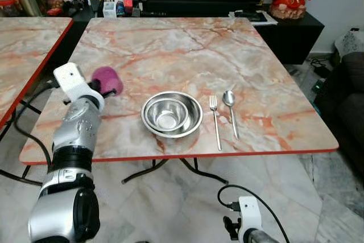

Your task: Setting the table

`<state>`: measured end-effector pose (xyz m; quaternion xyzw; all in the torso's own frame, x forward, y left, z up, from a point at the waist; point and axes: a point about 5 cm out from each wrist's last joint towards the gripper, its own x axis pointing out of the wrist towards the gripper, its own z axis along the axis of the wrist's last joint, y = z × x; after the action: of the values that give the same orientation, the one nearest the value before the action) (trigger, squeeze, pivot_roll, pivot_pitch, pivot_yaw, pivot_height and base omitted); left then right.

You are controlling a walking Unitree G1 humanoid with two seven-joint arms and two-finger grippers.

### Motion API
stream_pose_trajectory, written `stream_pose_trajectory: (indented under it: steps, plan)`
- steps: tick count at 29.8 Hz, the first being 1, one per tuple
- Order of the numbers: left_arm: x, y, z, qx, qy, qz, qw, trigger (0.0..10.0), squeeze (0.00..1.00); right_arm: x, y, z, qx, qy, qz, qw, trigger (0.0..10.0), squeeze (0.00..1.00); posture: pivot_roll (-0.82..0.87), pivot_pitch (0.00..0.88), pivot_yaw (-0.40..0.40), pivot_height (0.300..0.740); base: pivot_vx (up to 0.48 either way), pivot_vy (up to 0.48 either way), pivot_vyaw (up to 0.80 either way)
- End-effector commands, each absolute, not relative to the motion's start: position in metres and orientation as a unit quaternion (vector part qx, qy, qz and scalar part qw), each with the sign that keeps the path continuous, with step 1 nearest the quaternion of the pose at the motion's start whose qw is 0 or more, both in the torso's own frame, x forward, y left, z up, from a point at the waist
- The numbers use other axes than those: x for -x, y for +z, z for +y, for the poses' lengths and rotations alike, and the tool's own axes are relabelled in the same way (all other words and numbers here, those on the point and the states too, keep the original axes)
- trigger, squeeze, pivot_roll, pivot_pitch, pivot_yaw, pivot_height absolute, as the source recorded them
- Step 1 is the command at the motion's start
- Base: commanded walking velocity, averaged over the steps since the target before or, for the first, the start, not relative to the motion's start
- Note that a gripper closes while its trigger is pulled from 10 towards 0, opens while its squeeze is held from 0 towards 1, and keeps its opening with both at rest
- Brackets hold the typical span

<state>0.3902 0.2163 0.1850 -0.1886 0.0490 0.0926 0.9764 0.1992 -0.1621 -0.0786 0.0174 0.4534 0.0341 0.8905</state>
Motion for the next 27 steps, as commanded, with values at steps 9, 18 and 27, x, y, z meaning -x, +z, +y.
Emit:
stream_pose_trajectory:
  steps: [9,18,27]
  plan:
    - [-0.401,0.191,0.205,0.168,0.04,0.072,0.982,10.0,0.0,-0.196,-0.08,-0.165,-0.027,0.018,0.457,0.889,10.0,0.0,0.12,0.067,-0.023,0.74,0.0,0.0,0.0]
    - [-0.406,0.192,0.198,0.119,0.032,0.091,0.988,10.0,0.0,-0.195,-0.08,-0.165,-0.029,0.016,0.457,0.889,10.0,0.0,0.12,0.069,-0.022,0.74,0.0,0.0,0.0]
    - [-0.406,0.186,0.197,0.116,0.04,0.119,0.985,10.0,0.0,-0.194,-0.081,-0.166,-0.029,0.014,0.458,0.888,10.0,0.0,0.12,0.072,-0.021,0.74,0.0,0.0,0.0]
